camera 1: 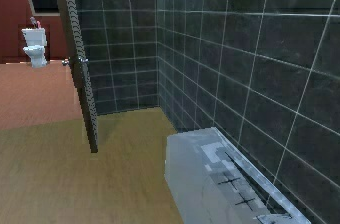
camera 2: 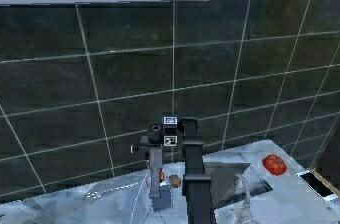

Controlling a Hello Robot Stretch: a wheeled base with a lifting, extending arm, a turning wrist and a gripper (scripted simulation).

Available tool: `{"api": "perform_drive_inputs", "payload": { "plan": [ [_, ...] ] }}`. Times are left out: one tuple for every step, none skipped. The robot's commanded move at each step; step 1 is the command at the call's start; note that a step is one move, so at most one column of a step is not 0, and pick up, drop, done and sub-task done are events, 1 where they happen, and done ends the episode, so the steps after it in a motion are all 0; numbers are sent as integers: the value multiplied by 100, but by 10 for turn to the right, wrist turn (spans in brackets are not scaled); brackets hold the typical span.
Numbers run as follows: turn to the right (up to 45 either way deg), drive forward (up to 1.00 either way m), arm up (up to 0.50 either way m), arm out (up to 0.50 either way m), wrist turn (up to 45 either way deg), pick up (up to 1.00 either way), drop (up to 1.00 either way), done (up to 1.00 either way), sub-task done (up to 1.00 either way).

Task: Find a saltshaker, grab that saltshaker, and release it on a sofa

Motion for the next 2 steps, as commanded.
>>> {"api": "perform_drive_inputs", "payload": {
  "plan": [
    [0, 0, 0, 0, 450, 0, 0, 0, 0],
    [0, 0, 0, 0, 450, 0, 0, 0, 0]
  ]
}}
